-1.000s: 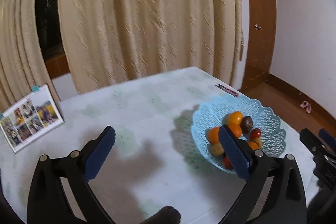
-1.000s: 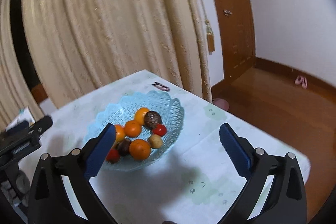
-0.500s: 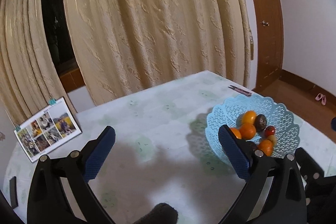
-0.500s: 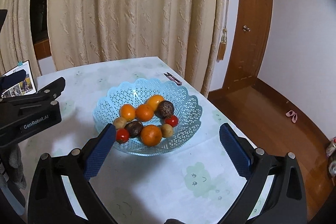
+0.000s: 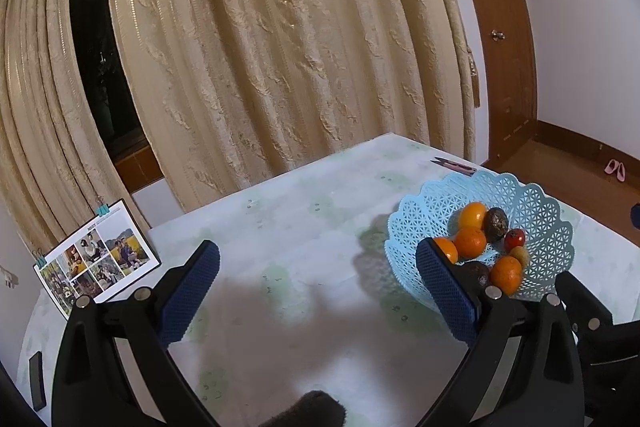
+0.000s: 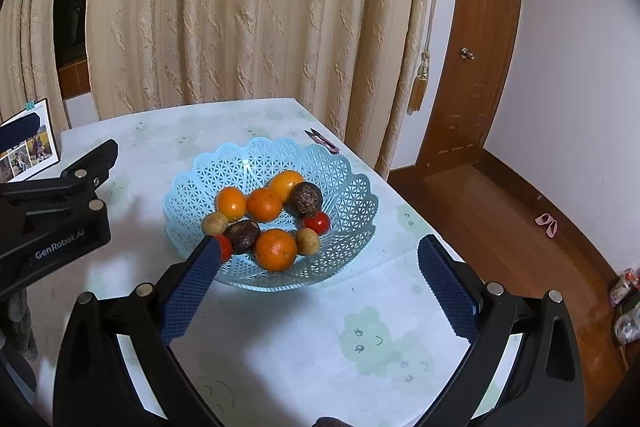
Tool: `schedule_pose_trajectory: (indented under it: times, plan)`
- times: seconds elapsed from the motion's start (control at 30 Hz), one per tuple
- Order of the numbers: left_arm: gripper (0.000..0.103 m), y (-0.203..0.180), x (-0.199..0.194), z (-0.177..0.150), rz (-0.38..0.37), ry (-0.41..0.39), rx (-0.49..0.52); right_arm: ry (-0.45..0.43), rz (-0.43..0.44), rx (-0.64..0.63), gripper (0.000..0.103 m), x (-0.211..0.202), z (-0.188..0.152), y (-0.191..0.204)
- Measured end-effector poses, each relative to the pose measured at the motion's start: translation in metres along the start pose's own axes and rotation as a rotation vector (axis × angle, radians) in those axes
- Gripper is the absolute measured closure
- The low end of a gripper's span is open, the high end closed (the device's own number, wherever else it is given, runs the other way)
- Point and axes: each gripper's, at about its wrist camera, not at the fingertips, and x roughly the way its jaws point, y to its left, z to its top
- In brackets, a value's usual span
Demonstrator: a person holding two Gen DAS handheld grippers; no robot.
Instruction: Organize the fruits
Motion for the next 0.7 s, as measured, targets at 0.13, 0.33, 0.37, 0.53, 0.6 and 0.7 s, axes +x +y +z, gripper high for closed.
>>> schedule_pose_trajectory:
  times: [0.13,0.33,0.37,0.53,0.6,0.7]
  plan:
    - [0.005,-0.0022,0.0002,-0.0006,-0.004,0.001,0.009,0.006,0.0,0.001,0.003,0.0024,-0.001,-0.0005]
    - [0.005,-0.0035,0.0008,-0.0013,-0.006,0.001,0.017,0.009,-0.001,-0.001,0.003,0.0029,-0.0014,-0.0009]
    - [0.005,-0.0038,0.0006,-0.0013,-0.006,0.001,0.018,0.011,-0.001,-0.001,0.003,0.0034,-0.0017,-0.001]
    - [0.005,-0.0056,0.001,-0.0018,-0.008,0.002,0.024,0.014,-0.002,-0.003,0.003,0.0055,-0.0024,-0.0015]
    - [0.005,-0.006,0.0009,-0.0022,-0.009,0.002,0.026,0.014,-0.003,-0.003,0.003,0.0054,-0.0023,-0.0016]
    - [0.005,-0.0064,0.0007,-0.0026,-0.011,0.001,0.03,0.014,-0.004,-0.001,0.003,0.0067,-0.0025,-0.0026]
